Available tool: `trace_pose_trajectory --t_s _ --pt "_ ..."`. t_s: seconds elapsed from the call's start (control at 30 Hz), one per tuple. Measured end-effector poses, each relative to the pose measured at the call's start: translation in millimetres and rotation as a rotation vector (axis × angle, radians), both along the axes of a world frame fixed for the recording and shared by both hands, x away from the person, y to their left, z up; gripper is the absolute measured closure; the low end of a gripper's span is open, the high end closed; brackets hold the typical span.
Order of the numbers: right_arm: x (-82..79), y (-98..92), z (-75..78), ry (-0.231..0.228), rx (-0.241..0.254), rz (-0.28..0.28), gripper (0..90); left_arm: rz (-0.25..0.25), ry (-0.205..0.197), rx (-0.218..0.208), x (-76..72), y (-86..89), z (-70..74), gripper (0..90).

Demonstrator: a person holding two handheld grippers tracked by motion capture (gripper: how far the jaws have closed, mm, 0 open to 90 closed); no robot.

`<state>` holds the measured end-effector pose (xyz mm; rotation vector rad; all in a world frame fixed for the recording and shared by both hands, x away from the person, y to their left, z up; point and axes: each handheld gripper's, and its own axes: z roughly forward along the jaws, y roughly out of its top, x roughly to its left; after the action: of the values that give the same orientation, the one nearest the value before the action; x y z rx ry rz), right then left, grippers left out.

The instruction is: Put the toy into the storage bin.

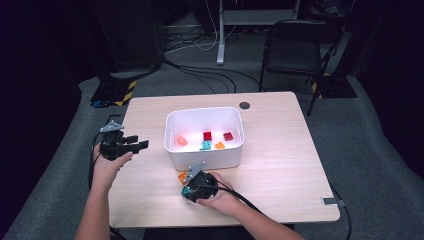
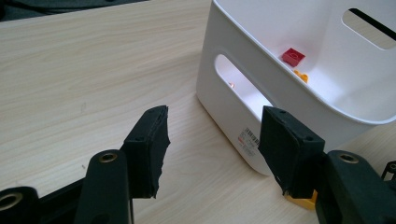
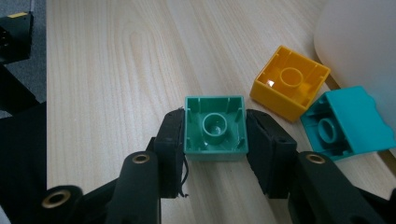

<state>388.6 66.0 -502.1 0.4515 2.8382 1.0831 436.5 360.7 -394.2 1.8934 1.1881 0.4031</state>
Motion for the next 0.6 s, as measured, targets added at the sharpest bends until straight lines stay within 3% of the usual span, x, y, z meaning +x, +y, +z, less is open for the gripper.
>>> trace_pose_trajectory --t_s 0.6 --pt "-2.4 -10.6 21.3 -0.014 0.024 -0.004 58.4 0.001 0.0 0.0 0.1 0.0 0.0 42.2"
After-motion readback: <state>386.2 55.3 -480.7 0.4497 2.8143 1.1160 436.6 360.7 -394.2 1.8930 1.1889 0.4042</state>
